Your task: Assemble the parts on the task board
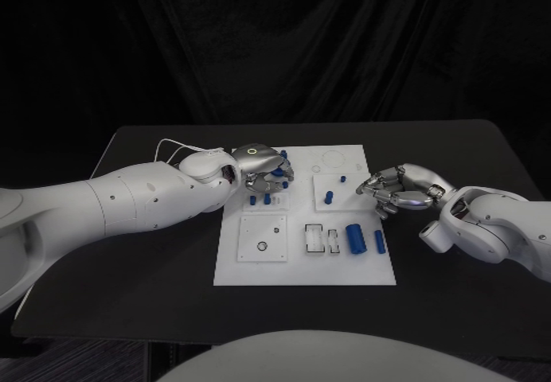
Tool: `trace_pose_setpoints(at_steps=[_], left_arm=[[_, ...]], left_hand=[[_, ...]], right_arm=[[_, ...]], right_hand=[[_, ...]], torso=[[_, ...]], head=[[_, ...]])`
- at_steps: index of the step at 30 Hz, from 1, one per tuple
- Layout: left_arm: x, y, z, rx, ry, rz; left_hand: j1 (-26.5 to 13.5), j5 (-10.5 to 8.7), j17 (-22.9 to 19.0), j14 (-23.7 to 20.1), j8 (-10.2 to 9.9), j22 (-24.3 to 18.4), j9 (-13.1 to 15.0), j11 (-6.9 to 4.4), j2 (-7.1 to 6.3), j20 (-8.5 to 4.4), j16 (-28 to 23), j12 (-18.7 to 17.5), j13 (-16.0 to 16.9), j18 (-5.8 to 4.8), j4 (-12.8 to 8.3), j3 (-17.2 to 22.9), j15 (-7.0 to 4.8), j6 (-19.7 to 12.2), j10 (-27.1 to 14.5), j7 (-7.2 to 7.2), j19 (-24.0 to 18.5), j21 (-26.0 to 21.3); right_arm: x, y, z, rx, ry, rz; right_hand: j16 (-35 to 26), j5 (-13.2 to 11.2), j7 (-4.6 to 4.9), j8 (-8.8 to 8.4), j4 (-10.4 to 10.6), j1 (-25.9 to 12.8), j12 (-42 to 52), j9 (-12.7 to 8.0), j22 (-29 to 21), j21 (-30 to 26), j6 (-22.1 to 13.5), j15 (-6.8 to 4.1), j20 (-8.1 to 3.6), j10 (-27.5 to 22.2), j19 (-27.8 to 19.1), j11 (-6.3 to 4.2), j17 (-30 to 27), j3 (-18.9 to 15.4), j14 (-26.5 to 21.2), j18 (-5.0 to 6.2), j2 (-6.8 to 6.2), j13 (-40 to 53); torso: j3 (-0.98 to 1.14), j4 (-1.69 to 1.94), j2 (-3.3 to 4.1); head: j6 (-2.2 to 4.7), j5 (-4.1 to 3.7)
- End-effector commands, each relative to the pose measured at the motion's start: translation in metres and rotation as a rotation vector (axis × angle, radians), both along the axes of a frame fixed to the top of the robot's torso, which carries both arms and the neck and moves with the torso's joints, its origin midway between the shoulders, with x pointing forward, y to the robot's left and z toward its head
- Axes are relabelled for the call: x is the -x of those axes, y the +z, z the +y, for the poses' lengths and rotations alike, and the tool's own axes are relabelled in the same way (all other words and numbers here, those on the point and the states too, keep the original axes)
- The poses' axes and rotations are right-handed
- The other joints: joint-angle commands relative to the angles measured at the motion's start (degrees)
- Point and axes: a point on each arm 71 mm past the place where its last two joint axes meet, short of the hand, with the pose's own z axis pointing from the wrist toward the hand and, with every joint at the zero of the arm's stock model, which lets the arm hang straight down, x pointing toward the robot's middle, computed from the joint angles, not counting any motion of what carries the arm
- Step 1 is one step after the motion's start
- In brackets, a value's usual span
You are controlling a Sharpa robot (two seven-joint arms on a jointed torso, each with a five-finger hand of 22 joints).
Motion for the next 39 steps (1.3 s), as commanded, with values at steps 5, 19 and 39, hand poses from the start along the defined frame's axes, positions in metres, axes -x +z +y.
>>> trace_pose_setpoints(at_steps=[5,19,39], left_arm=[[-0.001,-0.002,-0.003,-0.007,-0.007,-0.004],[0.000,-0.010,-0.005,-0.022,-0.012,0.025],[0.001,-0.011,-0.003,-0.007,-0.020,0.007]], left_hand=[[-0.92,0.06,-0.12,0.22,0.47,7.23,-0.36,0.09,-0.02,-0.14,0.22,-0.42,-0.32,-0.64,-0.14,0.74,0.00,1.78,1.26,0.11,0.40,0.10],[-1.57,-0.69,2.60,2.17,0.31,7.78,-1.14,-0.70,-0.32,-0.54,2.09,0.50,-0.36,-1.03,-0.97,1.38,-0.70,3.81,5.89,0.15,1.47,2.27],[-1.72,-0.17,2.57,2.20,1.18,7.87,-1.28,-1.35,0.46,-0.85,2.17,1.33,0.11,-1.08,-2.07,2.04,-1.10,6.77,9.36,0.57,1.57,2.59]], right_arm=[[0.000,-0.002,0.002,0.005,0.010,0.024],[-0.001,-0.003,0.003,0.008,0.015,0.031],[-0.002,-0.004,0.004,0.008,0.020,0.034]], right_hand=[[-0.05,0.03,-0.13,0.27,0.35,-0.37,0.24,-0.06,0.06,-0.11,0.07,-0.18,-0.04,-0.40,-0.13,-0.02,-0.08,0.00,-0.37,0.81,0.00,-0.06],[0.04,0.07,-0.15,0.28,0.36,-0.36,0.25,-0.08,0.04,-0.24,0.05,-0.19,-0.04,-0.42,-0.16,-0.04,-0.06,0.10,-0.33,0.83,0.16,-0.12],[0.06,0.08,-0.15,0.29,0.36,-0.36,0.31,-0.10,0.02,-0.35,0.04,-0.20,-0.05,-0.33,-0.19,-0.04,-0.07,0.15,-0.32,0.85,0.22,-0.06]], torso=[[-0.02,0.03,-0.01],[0.00,0.02,0.01],[-0.01,0.04,-0.01]], head=[[-0.01,-0.05],[-0.01,-0.26],[-0.01,-0.04]])
